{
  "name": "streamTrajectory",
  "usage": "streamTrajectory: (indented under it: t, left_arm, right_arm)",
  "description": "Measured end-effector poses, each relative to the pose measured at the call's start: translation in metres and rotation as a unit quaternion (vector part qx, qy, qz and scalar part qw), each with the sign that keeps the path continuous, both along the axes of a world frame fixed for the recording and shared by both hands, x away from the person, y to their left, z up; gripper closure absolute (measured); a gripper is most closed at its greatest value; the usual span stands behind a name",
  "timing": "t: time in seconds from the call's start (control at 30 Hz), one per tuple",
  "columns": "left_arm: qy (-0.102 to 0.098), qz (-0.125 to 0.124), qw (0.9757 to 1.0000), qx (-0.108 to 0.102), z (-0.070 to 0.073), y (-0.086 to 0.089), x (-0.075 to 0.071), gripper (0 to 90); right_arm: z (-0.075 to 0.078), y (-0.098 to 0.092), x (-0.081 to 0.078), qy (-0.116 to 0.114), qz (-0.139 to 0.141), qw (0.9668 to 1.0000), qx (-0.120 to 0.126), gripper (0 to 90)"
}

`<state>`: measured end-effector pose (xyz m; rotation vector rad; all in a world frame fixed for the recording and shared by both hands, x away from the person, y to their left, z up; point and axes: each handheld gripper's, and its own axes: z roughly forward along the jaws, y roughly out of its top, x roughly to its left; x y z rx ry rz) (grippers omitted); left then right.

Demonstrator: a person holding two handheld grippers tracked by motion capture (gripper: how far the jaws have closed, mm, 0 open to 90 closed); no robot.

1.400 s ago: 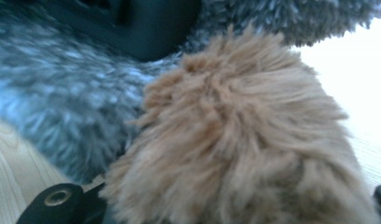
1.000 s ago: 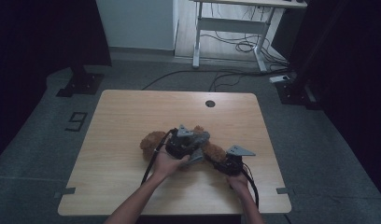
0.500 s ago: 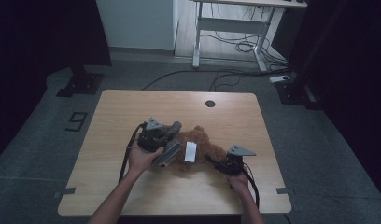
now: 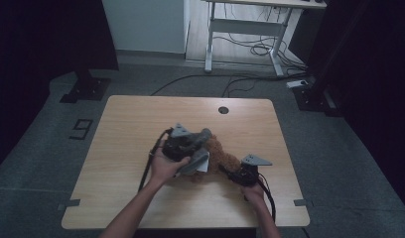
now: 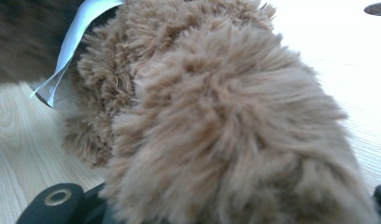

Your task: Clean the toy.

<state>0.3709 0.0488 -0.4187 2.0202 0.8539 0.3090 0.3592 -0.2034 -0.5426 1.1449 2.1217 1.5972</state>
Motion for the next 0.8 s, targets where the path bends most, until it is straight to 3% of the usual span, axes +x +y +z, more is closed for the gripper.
streamTrajectory:
  t: [0.07,0.13,0.23,0.33,0.5,0.67,0.8]
  left_arm:
    - [-0.001,-0.011,0.9996,0.025,-0.009,-0.021,-0.001,79.3]
    - [0.011,-0.016,0.9989,0.044,-0.022,-0.035,0.002,79.3]
    - [0.016,-0.016,0.9992,0.034,-0.030,-0.034,0.005,79.3]
    - [0.015,-0.010,0.9994,0.030,-0.027,-0.021,0.004,79.5]
    - [0.010,0.027,0.9991,0.031,-0.024,0.017,0.003,79.5]
    - [0.009,0.047,0.9987,0.017,-0.021,0.048,0.001,79.5]
    - [0.003,0.071,0.9969,0.032,-0.018,0.067,0.000,79.4]
  right_arm:
    - [0.000,0.000,0.000,-0.001,0.000,1.0000,-0.001,62.6]
    - [0.000,0.000,-0.001,-0.002,0.000,1.0000,-0.002,62.6]
    - [0.000,-0.001,-0.001,-0.002,-0.002,1.0000,-0.006,62.6]
    - [0.000,-0.001,-0.001,-0.003,-0.002,1.0000,-0.004,62.6]
    - [0.000,-0.001,0.000,-0.001,-0.002,1.0000,-0.001,62.6]
    - [0.000,-0.001,0.000,-0.002,0.000,1.0000,0.000,62.6]
    - [-0.001,-0.001,0.000,0.000,0.000,1.0000,0.002,62.6]
